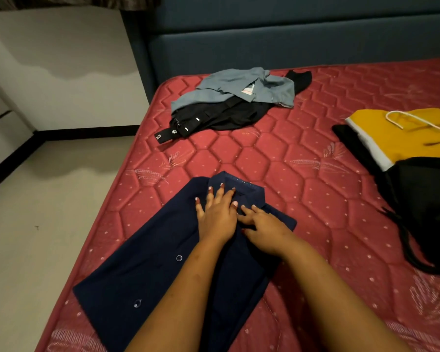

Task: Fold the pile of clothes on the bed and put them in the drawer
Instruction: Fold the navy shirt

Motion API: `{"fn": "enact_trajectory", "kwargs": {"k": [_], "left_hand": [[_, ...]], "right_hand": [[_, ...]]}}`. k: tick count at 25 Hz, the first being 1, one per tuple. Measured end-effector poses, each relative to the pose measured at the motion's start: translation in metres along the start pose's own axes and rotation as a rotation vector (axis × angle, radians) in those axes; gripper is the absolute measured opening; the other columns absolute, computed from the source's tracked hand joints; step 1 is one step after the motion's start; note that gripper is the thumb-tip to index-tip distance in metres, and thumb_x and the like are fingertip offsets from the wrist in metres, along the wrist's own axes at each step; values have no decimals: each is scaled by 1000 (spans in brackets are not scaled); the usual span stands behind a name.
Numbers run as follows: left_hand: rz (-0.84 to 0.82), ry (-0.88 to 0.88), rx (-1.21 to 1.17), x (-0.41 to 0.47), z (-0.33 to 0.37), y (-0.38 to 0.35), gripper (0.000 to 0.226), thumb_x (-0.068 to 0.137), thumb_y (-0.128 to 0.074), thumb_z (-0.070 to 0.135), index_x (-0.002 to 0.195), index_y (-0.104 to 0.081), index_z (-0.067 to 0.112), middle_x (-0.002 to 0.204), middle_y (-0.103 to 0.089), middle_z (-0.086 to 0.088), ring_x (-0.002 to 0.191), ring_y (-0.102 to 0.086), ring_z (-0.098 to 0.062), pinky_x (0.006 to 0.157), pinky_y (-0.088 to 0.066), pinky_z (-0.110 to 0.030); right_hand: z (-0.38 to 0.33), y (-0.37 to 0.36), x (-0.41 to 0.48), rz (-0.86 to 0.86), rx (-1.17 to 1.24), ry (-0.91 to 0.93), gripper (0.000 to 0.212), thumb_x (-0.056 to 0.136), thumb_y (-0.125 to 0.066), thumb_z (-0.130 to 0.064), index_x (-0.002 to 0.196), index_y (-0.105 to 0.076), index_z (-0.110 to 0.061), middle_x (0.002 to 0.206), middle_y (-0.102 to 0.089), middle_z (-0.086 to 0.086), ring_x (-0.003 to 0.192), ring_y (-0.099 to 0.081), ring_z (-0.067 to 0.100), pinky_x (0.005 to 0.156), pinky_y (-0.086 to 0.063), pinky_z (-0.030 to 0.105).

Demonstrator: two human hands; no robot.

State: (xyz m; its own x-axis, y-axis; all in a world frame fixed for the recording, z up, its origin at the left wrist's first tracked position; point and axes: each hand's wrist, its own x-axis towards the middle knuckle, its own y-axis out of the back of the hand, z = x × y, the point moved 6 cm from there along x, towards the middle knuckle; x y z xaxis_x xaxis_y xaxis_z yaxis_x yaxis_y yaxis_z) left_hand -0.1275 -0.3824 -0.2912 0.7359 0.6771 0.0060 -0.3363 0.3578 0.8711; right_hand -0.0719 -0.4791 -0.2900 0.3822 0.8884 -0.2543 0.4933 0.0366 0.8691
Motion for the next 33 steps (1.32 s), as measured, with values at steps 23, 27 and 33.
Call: {"fn": "enact_trajectory", "kwargs": {"k": [23, 27, 33], "left_hand": [[-175, 132, 299, -32, -18, 15, 89, 87, -25, 75, 154, 1, 23, 162, 2, 5, 148, 7, -12, 112, 15, -56], [50, 226, 84, -93, -81, 67, 66, 93, -40, 61, 151, -22, 34, 157, -22, 12, 147, -10, -12, 109, 5, -65], [530, 686, -388, -221, -152, 94, 87, 74, -80, 34, 143, -33, 9, 138, -42, -26, 127, -40, -43, 108, -30, -52]], "right_hand": [[22, -3, -30, 201, -123, -419, 68, 88, -16, -74, 150, -1, -48, 162, -1, -7, 147, -5, 32, 117, -7, 48], [21, 17, -48, 344, 163, -453, 60, 96, -43, -52, 147, -11, -52, 160, -2, 12, 138, -25, 45, 111, -26, 47], [15, -6, -70, 308, 691, -597, 92, 82, -71, -41, 149, -9, -47, 148, -18, 22, 130, -38, 40, 104, -42, 43]]}}
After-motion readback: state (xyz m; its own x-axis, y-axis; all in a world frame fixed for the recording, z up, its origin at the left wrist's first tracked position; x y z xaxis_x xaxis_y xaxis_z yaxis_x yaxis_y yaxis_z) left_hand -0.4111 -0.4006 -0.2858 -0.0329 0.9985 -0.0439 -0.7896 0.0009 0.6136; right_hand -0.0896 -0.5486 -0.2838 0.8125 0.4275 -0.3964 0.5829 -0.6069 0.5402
